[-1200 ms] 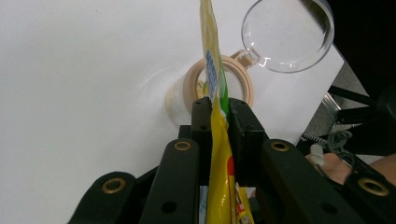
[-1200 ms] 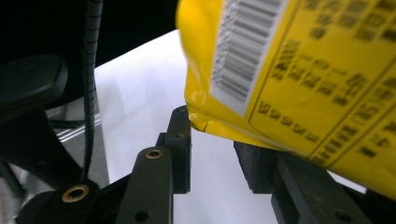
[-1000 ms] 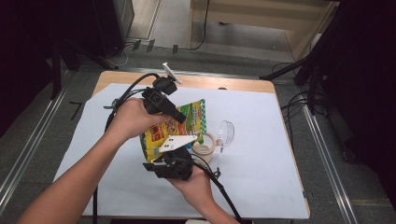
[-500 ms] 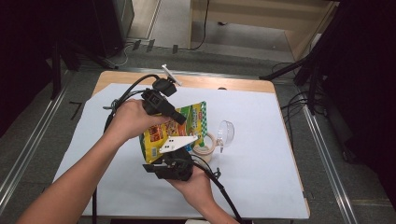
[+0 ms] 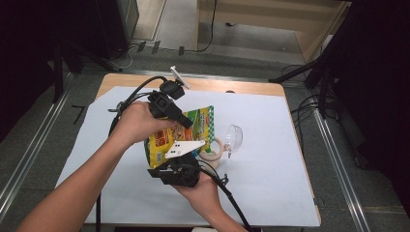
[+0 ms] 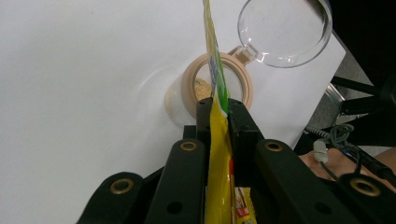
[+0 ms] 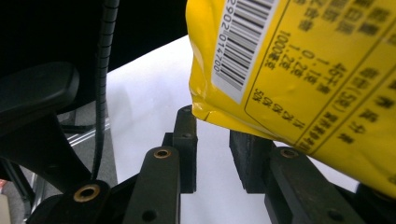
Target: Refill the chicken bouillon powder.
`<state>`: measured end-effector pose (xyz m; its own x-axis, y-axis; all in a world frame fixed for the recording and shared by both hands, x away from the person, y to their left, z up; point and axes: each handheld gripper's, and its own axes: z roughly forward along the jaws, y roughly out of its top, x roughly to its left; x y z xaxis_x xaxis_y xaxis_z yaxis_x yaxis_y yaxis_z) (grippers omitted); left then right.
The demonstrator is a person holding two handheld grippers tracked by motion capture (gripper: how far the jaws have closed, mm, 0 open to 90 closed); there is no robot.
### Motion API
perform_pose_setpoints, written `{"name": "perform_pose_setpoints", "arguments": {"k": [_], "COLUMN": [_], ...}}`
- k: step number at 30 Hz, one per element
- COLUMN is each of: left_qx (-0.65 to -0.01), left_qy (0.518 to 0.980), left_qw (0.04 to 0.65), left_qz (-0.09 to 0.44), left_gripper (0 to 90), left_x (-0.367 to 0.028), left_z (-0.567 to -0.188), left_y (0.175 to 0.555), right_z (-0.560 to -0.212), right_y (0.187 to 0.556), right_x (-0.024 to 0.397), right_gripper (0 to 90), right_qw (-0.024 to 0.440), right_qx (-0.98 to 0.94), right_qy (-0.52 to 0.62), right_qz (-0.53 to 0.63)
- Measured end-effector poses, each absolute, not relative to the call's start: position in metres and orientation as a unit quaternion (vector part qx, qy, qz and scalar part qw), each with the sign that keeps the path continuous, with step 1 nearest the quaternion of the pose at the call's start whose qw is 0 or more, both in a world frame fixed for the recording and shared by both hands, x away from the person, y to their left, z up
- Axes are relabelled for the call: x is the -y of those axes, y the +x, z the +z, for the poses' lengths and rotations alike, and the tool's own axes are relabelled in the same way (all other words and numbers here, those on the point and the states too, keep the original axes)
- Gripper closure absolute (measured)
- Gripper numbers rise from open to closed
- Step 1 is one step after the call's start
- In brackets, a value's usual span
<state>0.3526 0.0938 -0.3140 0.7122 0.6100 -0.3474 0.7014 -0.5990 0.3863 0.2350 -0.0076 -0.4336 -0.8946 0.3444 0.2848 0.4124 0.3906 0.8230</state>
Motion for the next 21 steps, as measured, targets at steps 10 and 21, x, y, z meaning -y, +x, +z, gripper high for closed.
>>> {"name": "perform_pose_setpoints", "arguments": {"k": [10,21], "left_qx": [-0.372,-0.376], "left_qy": [0.886,0.882], "left_qw": [0.264,0.267], "left_qz": [-0.086,-0.092], "left_gripper": [86.5,86.9], "left_x": [-0.0961,-0.0982], "left_z": [-0.3132,-0.3145], "left_y": [0.3524,0.3536], "right_z": [-0.4332,-0.4335], "right_y": [0.2375,0.237], "right_x": [0.0101,0.0099], "right_gripper": [72.4,72.3], "right_qw": [0.029,0.024], "right_qx": [0.831,0.829], "right_qy": [-0.235,-0.236], "right_qz": [-0.504,-0.506]}}
